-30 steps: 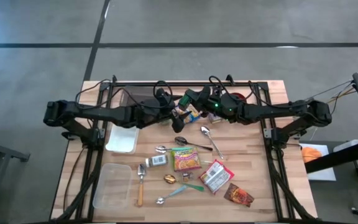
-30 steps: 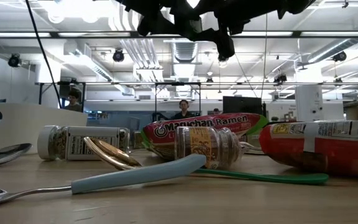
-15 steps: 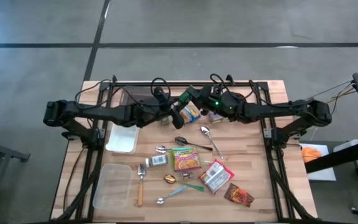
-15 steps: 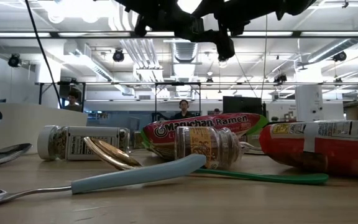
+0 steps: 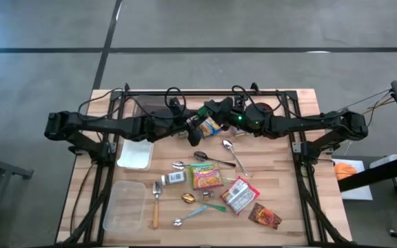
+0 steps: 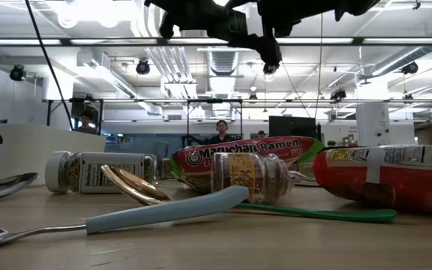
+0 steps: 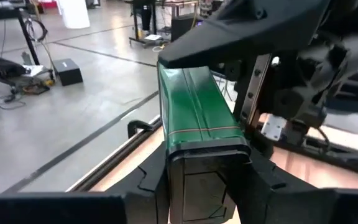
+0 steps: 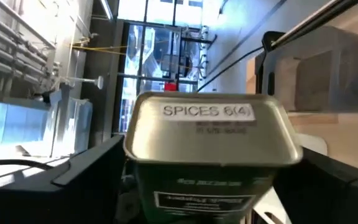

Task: Pick & Place Food Item
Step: Put the black seasoning can into the white bin

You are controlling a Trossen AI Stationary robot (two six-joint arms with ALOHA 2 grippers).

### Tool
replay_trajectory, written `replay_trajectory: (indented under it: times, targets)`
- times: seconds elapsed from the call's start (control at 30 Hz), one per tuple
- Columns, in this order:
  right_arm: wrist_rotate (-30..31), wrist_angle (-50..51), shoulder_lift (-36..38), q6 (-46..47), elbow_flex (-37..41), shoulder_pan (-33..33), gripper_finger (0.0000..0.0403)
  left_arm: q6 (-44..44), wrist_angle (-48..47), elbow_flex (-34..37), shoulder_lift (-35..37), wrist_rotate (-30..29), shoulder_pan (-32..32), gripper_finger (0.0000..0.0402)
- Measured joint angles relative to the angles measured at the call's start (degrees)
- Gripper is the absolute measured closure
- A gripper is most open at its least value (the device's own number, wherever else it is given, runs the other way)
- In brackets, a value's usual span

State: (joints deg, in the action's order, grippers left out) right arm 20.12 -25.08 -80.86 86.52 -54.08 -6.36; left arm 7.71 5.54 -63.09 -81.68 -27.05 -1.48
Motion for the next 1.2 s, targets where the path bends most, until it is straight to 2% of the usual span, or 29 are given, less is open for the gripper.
replay_trajectory:
  times: [0.17,0.37,0.5,0.6,0.73,0.9,1.03,1.2]
  targets:
    - [1.1,0.1,0.0,-1.3,0.0,-0.3,0.0023,3.2,-6.2,0.0,4.0,-0.8,-0.1,0.0281]
    - [0.7,1.4,0.0,-7.9,0.0,-1.0,0.0021,10.9,-21.9,0.0,12.1,-0.9,-0.1,0.0281]
    - [-3.0,3.4,0.0,-14.0,0.1,-2.0,0.0020,18.6,-36.5,-0.8,17.6,1.7,-1.0,0.0281]
    - [-8.0,5.4,0.1,-18.9,0.1,-2.8,0.0020,23.5,-50.3,-4.5,19.4,5.5,-2.1,0.0281]
    - [-12.8,7.1,0.1,-23.9,0.1,-3.5,0.0019,26.7,-68.3,-10.2,18.6,10.7,-3.1,0.0281]
    - [-14.6,8.0,0.1,-26.6,0.1,-3.6,0.0019,28.8,-85.3,-13.3,15.6,15.4,-3.6,0.0281]
    - [-14.6,8.7,0.1,-27.2,0.1,-3.6,0.0019,27.2,-91.3,-10.8,13.4,16.4,-3.6,0.0281]
    - [-17.6,8.7,0.1,-27.3,0.1,-3.5,0.0019,19.9,-89.6,-2.7,12.5,18.2,-3.9,0.0281]
